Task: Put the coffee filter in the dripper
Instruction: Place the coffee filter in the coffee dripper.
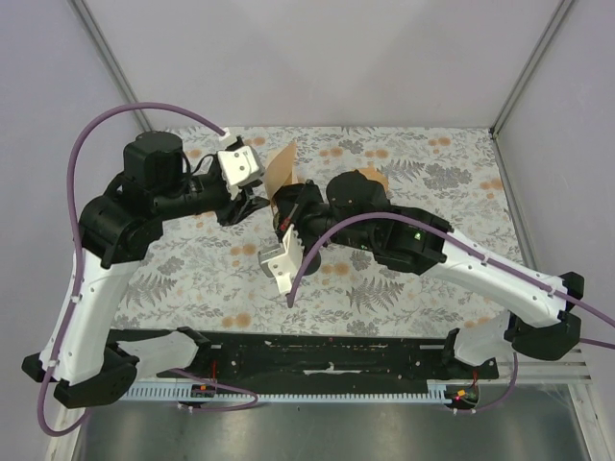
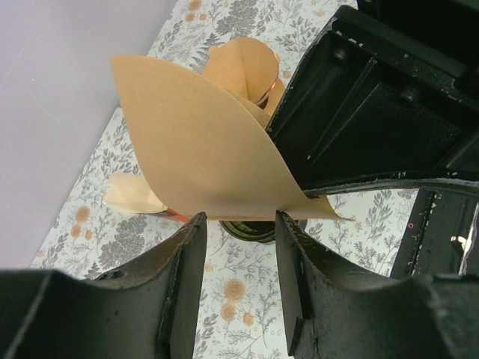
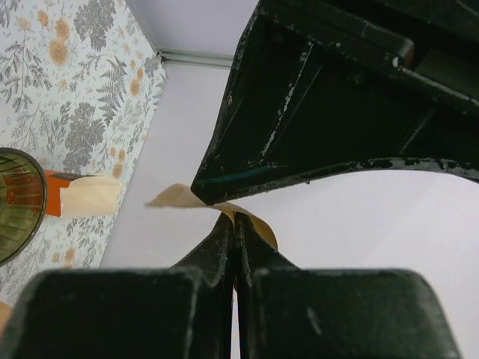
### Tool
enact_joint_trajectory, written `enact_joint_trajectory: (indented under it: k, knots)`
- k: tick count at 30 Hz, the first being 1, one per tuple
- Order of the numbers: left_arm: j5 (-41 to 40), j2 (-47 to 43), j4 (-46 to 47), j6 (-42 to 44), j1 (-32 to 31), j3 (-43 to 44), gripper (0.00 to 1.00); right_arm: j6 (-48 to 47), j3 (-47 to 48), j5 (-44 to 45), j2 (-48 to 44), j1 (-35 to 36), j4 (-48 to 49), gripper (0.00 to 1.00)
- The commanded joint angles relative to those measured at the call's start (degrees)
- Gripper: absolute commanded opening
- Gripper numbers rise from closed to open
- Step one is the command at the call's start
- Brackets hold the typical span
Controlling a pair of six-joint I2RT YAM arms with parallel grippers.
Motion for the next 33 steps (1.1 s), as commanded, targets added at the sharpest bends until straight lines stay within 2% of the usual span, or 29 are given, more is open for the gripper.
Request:
enact_joint_trajectory:
  k: [1, 5, 8, 12, 16, 25, 33]
  knots:
    - [-1.46, -1.72, 4.40, -5.50, -0.22, -0.85, 0.49, -0.17, 3.92, -0.86, 1.16, 0.98, 0.80, 0.00]
    - [-4.98, -0.85, 6.00, -11.31, -0.22, 4.41, 0.51, -1.75, 1.12, -3.39, 0.29, 0.80, 1.15, 0.00]
    - [-3.85, -0.93, 5.12, -12.55, -0.22, 6.53, 0.52, -4.03, -0.12, -3.59, 0.29, 0.45, 1.42, 0.00]
    - [-3.58, -2.42, 4.68, -10.71, -0.39, 3.72, 0.52, -10.18, -1.00, -2.09, 0.64, -0.16, 1.85, 0.00]
    - [-2.97, -1.55, 4.16, -9.22, -1.53, 6.09, 0.54, -14.23, -2.05, 1.51, 1.08, -0.34, 2.30, 0.00]
    - [-8.50, 0.21, 2.83, -4.73, -5.32, 4.51, 0.54, -17.40, -2.49, 3.01, 0.90, 0.89, 2.12, 0.00]
    - [-10.97, 2.50, 2.57, -7.71, -5.84, 5.22, 0.53, -19.16, -2.05, 4.24, 1.17, 1.59, 2.12, 0.00]
